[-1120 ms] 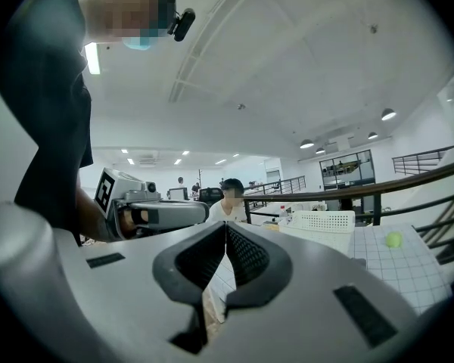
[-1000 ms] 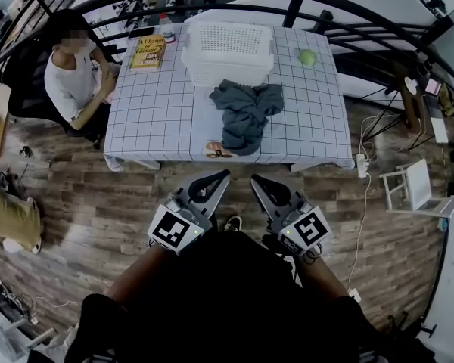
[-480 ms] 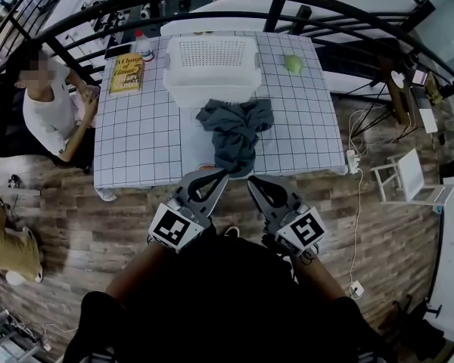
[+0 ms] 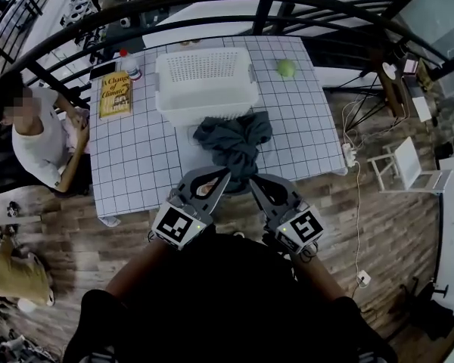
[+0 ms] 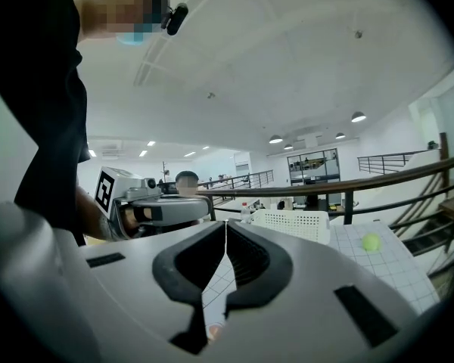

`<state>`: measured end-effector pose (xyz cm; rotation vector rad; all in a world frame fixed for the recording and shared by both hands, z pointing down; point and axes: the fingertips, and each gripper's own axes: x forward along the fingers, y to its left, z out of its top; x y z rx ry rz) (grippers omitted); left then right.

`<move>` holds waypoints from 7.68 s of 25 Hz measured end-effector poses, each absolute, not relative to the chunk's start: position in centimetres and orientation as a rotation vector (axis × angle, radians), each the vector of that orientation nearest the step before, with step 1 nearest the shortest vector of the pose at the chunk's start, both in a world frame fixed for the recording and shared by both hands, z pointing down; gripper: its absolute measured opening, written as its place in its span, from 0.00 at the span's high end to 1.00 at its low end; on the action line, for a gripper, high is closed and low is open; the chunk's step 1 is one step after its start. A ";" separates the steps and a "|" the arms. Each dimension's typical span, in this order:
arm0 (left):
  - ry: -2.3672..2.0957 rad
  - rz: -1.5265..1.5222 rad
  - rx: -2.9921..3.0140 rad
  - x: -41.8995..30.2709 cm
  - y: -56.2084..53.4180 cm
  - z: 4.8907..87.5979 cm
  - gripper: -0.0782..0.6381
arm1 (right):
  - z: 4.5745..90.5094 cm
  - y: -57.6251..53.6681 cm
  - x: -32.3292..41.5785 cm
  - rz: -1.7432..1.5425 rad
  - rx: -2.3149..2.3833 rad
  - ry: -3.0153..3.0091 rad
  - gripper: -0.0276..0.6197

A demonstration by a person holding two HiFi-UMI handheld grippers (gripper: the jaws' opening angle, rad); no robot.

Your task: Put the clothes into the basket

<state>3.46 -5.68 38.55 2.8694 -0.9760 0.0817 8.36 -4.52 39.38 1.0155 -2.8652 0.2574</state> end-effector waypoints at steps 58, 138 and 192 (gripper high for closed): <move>-0.875 0.379 2.731 6.1 -20.5 61.0 0.89 | 76.3 -19.2 11.9 1.351 1.283 -1.789 0.17; -1.089 0.119 2.798 -6.4 -14.4 43.6 0.89 | 54.6 -15.7 2.5 0.217 0.534 -1.958 0.38; -1.583 0.052 2.653 -9.9 -34.4 41.0 0.89 | 53.3 -40.4 -5.5 -0.424 0.120 -1.914 0.37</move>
